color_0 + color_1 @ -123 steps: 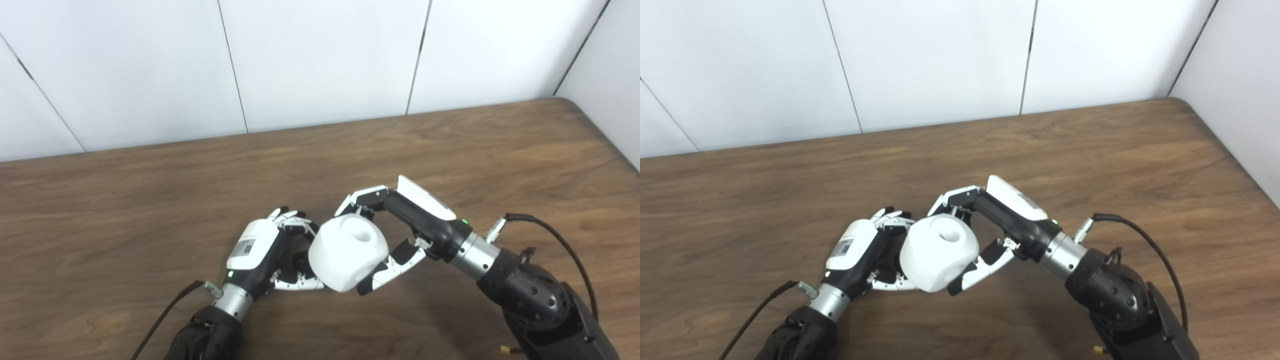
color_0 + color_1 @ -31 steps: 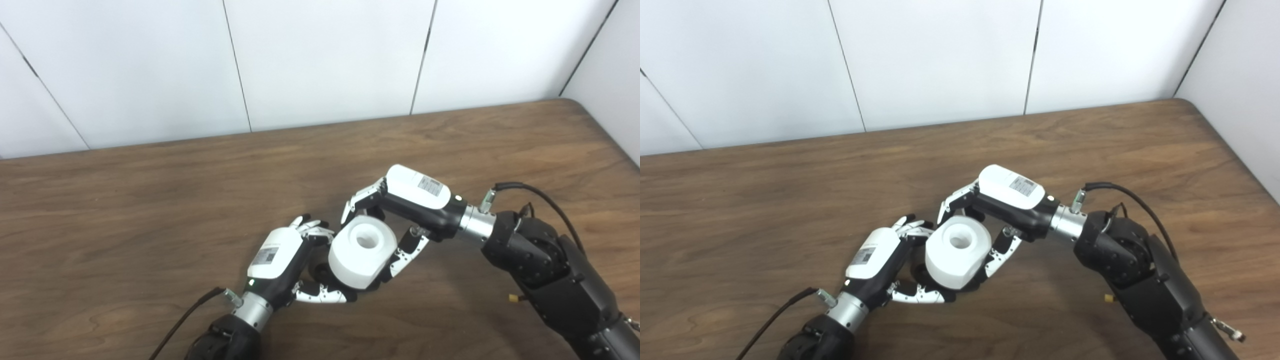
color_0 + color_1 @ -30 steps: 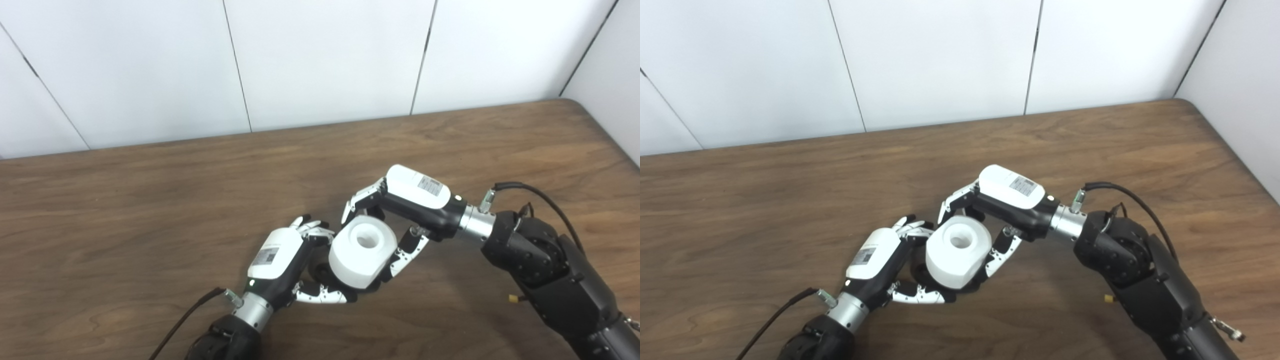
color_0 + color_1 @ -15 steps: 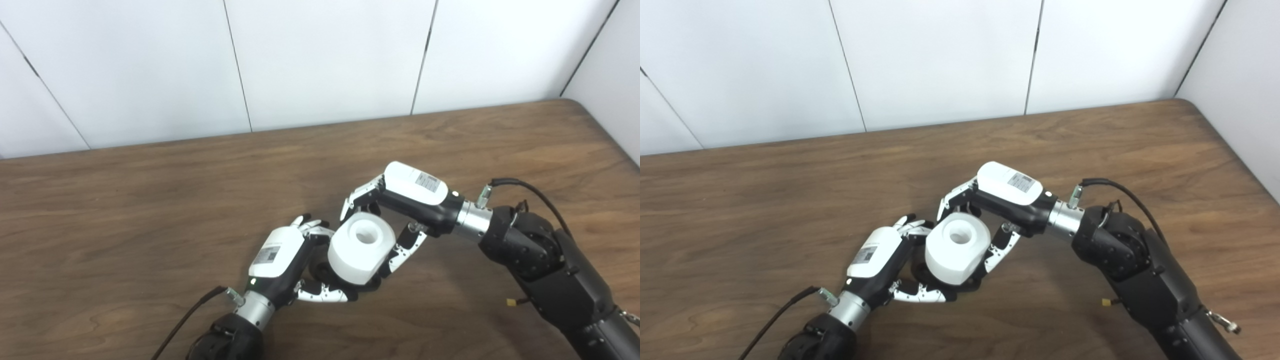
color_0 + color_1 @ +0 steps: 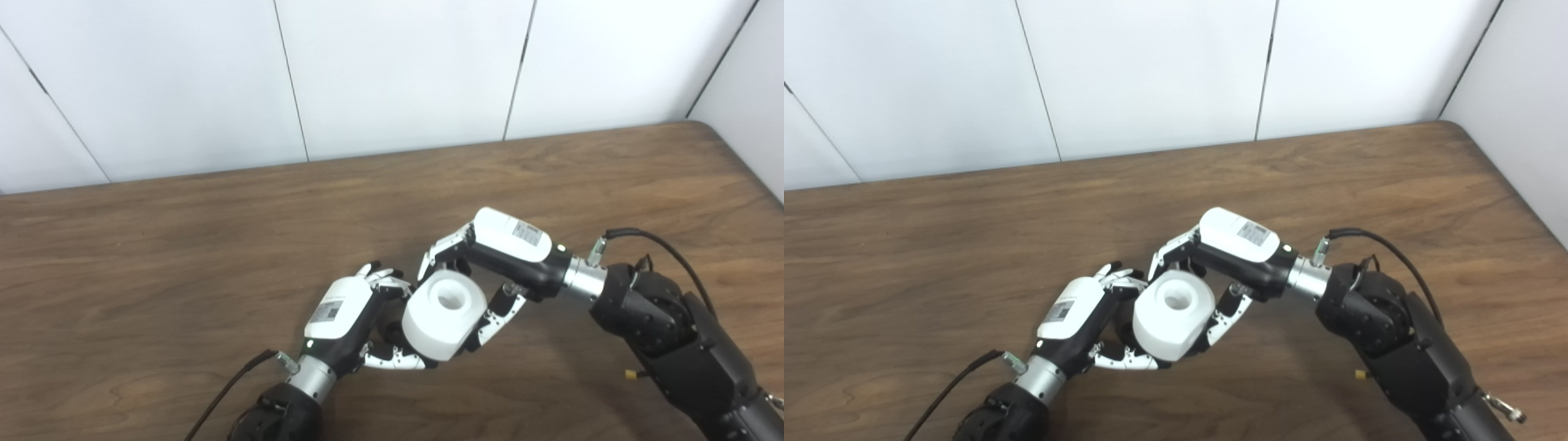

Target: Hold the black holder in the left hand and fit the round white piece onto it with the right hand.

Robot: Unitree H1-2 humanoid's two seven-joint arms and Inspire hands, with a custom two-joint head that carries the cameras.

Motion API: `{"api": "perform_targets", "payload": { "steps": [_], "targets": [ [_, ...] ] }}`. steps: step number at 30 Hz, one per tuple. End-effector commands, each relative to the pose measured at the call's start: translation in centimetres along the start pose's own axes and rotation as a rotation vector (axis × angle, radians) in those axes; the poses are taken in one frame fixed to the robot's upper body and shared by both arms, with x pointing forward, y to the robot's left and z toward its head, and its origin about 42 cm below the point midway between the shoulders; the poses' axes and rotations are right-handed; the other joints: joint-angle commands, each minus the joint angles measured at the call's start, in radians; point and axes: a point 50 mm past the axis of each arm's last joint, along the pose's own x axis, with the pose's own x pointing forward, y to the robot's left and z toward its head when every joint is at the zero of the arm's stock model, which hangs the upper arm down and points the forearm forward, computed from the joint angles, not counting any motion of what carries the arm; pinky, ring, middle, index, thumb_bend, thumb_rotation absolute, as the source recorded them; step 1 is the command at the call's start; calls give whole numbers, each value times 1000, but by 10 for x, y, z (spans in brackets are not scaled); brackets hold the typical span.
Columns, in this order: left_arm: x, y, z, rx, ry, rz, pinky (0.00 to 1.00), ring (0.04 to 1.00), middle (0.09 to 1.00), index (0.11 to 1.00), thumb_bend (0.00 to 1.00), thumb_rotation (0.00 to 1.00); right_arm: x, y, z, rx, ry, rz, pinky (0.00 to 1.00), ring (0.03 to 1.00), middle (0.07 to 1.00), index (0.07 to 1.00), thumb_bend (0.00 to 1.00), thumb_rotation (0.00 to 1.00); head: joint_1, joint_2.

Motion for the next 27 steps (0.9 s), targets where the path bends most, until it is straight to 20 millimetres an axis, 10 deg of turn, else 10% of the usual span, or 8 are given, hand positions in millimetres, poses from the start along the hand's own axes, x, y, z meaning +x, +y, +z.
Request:
{"api": "perform_targets", "payload": {
  "steps": [1, 27],
  "targets": [
    [11, 10, 10, 0, -59, 40, 984, 867, 719, 480, 523, 60, 2, -10, 6, -35, -35, -17, 285, 394, 495, 484, 523, 0, 0, 0],
    [11, 3, 18, -3, -64, 35, 986, 873, 718, 480, 523, 57, 11, -6, 1, -36, -63, 7, 269, 369, 494, 484, 524, 0, 17, -6]
  ]
}}
